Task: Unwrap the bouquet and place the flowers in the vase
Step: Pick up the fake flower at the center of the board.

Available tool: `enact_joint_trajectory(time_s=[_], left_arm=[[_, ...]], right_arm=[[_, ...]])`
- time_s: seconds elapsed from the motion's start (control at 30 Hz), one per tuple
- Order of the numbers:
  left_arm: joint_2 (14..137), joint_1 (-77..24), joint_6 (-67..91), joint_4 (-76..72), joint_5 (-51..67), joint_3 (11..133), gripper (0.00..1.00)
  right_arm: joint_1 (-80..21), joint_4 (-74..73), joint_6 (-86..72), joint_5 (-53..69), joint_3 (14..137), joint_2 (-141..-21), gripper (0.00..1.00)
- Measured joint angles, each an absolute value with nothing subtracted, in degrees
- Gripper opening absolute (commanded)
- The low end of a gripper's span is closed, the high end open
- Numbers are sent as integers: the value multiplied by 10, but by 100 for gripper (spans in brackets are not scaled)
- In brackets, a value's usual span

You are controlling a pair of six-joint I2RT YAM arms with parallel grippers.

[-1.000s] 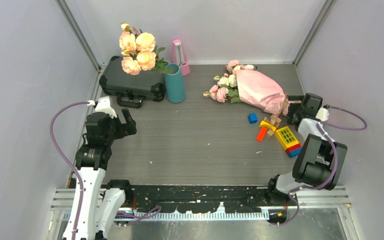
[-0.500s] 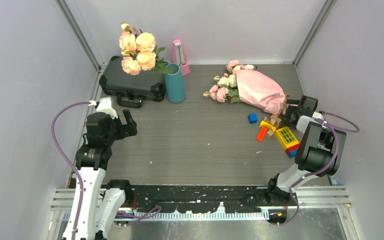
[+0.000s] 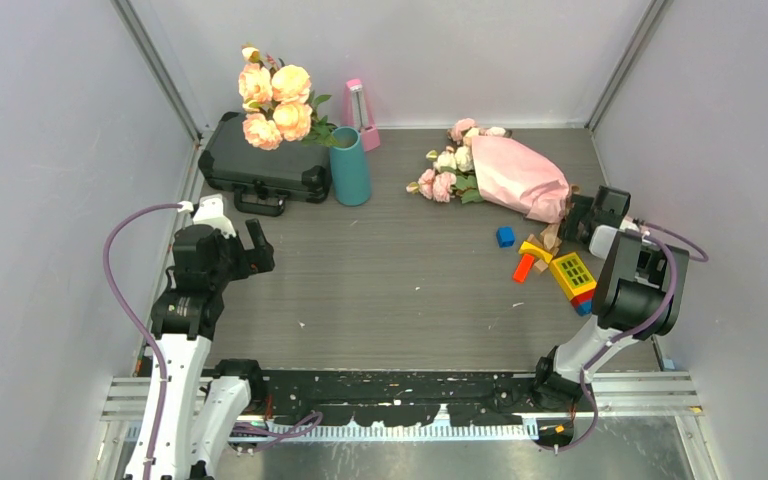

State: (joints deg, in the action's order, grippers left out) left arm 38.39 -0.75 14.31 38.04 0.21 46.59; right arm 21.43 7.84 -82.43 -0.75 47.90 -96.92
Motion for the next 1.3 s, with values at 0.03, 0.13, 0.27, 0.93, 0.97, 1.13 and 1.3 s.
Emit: enact_joint_trajectory(time_s=[0.03,0.13,0.27,0.93,0.97,1.13,1.3], left_arm=[[384,-8,143,380,2,466,98],[384,-8,143,380,2,466,98],[384,-8,143,380,2,466,98],[384,-8,143,380,-4,466,98],[384,-8,143,380,-4,466,98],[384,-8,143,380,-8,466,98],[383,-8,143,380,-10,466,98]], right_arm=[[214,79,-828,-8,482,-971,65],[213,84,-834,-7,492,-979,65],[211,87,-839,-8,504,-992,68],[207,94,-845,-34,586,-1093,47],[207,99,-844,-36,587,-1096,42],[207,121,-842,-44,586,-1096,33],[207,120,-838,-47,575,-1069,22]])
